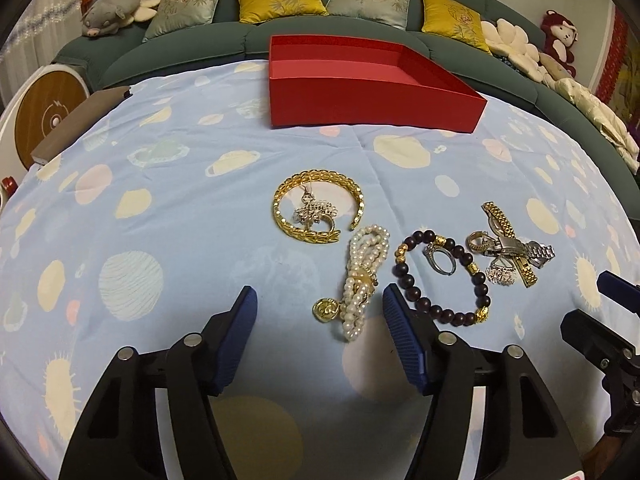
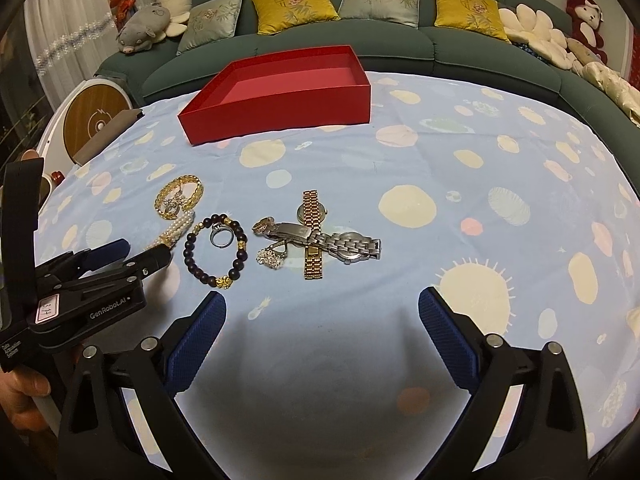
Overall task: Organize jewelry
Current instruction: 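Grasp the pearl necklace with the left tool while the right tool grasps the silver watch, then carry both held pieces into the red tray and open both tools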
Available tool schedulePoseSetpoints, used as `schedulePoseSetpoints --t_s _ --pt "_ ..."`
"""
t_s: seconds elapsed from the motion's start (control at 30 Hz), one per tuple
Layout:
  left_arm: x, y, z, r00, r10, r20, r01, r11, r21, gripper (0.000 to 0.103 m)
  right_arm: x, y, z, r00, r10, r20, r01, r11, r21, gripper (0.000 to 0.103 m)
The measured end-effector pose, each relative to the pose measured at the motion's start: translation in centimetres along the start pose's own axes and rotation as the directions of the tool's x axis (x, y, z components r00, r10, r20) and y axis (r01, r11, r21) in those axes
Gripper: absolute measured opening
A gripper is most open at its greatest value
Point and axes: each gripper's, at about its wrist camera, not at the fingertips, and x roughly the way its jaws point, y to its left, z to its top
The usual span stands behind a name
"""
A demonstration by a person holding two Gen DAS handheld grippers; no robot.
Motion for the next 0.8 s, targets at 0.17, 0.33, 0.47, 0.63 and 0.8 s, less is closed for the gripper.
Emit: schedulePoseSetpoints --t_s 0.17,0.33,0.47,0.63,0.8 --pt "0.1 -0.4 0.3 1.0 -0.014 0.012 0.014 1.0 0.026 0.027 0.5 -0.6 0.4 1.0 -0.008 -0.001 0.008 1.0 0.003 0.095" --pt "-0.1 -0.8 0.4 0.999 -0.043 0.007 0.043 0.999 0.034 0.011 1.1 -1.1 0.9 1.0 -0.004 0.004 0.004 1.0 -0.011 0.085" --pt "-0.9 -0.3 0.5 0.998 -0.061 0.017 0.061 0.998 0.014 0.01 1.5 -1.4 1.5 1.0 0.01 0.006 -0.01 1.0 -0.03 0.076" --pt "-2.3 0.4 0.6 0.995 -0.093 0.031 0.094 0.996 -0.011 0.01 2.6 -1.0 2.9 0.997 0.071 -0.009 -0.071 0.99 -0.125 0.071" --pt "-2.7 0.6 0.5 0.994 -0.108 0.026 0.109 0.994 -0.017 0.01 4.5 0.0 3.8 0.992 0.11 -0.059 -0.122 0.96 -0.254 0.062"
